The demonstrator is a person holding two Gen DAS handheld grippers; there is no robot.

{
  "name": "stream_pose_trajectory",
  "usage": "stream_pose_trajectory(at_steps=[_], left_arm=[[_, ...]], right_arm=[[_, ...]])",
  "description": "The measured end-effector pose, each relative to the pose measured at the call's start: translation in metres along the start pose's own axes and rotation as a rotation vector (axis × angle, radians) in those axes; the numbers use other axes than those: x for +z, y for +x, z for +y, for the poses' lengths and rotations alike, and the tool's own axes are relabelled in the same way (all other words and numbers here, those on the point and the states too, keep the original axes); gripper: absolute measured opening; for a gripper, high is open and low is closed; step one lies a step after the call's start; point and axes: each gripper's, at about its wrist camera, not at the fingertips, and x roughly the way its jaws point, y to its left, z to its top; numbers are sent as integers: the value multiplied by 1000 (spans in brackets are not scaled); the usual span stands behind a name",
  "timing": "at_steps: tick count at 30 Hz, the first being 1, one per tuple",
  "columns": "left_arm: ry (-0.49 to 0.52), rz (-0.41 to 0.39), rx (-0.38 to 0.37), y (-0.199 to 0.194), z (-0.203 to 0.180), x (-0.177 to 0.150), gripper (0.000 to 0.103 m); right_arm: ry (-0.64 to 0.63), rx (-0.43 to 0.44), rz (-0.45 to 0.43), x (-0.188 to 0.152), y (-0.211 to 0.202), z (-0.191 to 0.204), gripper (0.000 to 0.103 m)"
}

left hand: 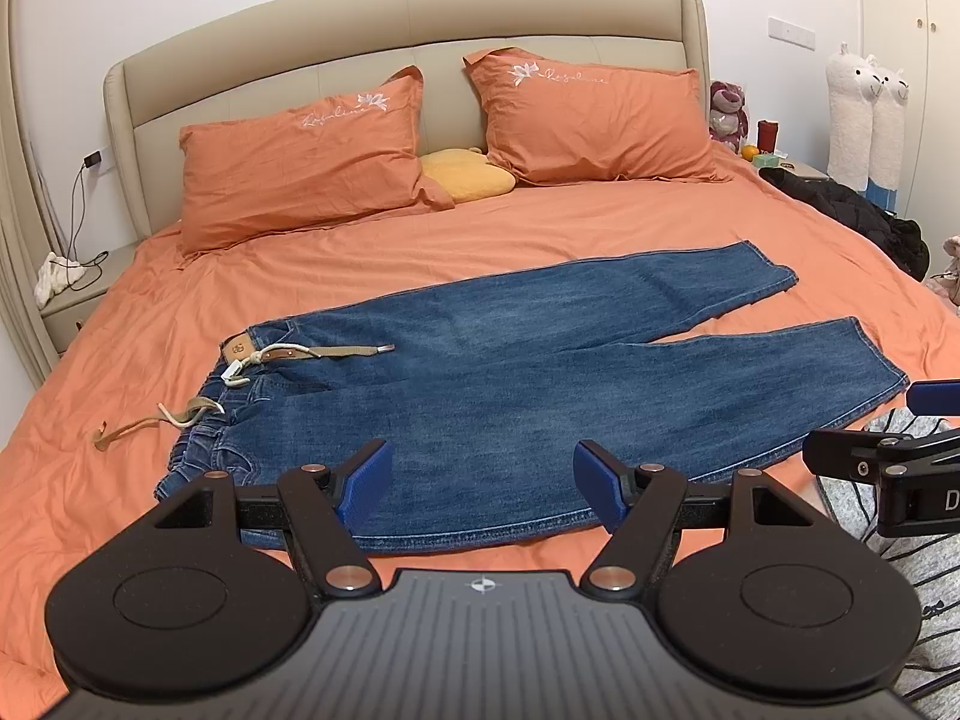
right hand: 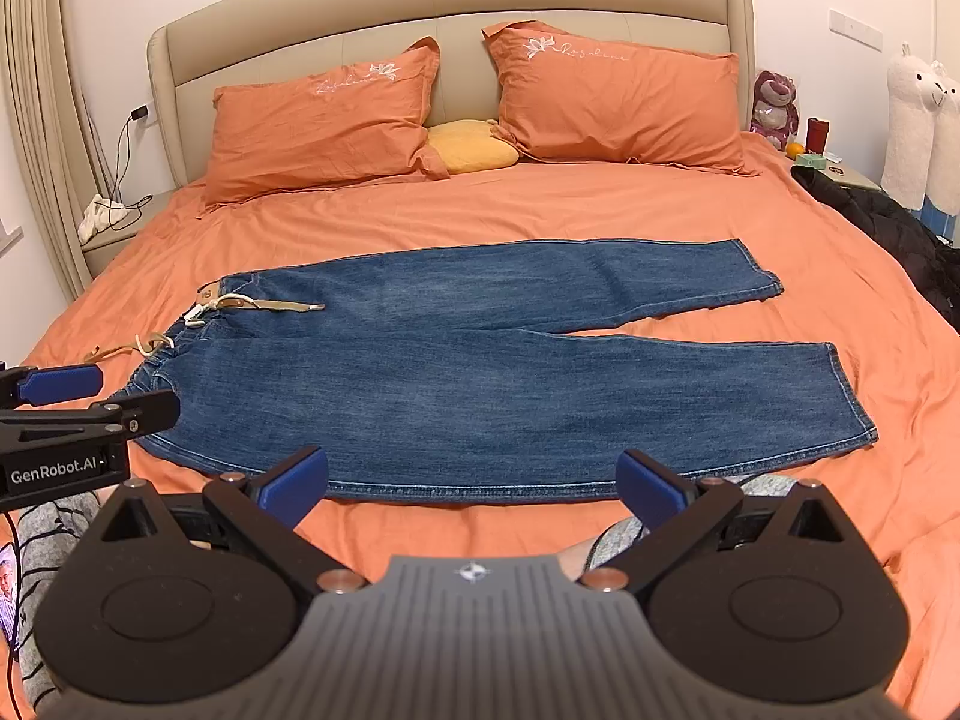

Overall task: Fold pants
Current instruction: 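Grasp the jeans waistband with the left gripper while the right gripper grasps the leg hems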

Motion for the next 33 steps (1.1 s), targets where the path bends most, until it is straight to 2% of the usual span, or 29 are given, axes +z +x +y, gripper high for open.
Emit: stream_pose_trajectory(at_steps=[7, 9, 13, 17, 19, 20, 22, 23, 26, 28, 29, 30, 33], left_arm=[[-11, -26, -2, -1, 3, 0, 81], [-17, -54, -2, 0, 6, -2, 81], [15, -59, 17, 3, 13, 1, 81], [97, -100, 68, 7, 34, 10, 76], [112, -88, 73, 11, 46, 17, 76], [84, -67, 29, 18, 57, 17, 76], [109, -50, 9, 28, 73, 21, 75], [125, -32, -2, 37, 83, 22, 71], [204, 14, 6, 61, 107, 23, 66], [311, 50, 25, 75, 121, 23, 66], [391, 104, 39, 80, 129, 26, 66], [432, 117, 34, 88, 135, 24, 66], [591, 232, 31, 119, 154, 14, 66]], right_arm=[[2, 0, 1, 0, 1, 0, 98], [1, 0, 1, 0, 1, 0, 98], [-5, 1, -8, 1, 2, -4, 98], [3, -12, -56, 6, 8, -28, 98], [15, -28, -92, 10, 12, -46, 98], [17, -29, -109, 12, 14, -56, 98], [15, -39, -102, 19, 23, -75, 98], [12, -45, -89, 24, 28, -85, 98], [-3, -62, -62, 37, 43, -115, 98], [-30, -82, -52, 44, 52, -133, 97], [-51, -92, -43, 48, 58, -142, 97], [-72, -107, -29, 51, 64, -152, 95], [-136, -150, 38, 60, 86, -182, 81]])
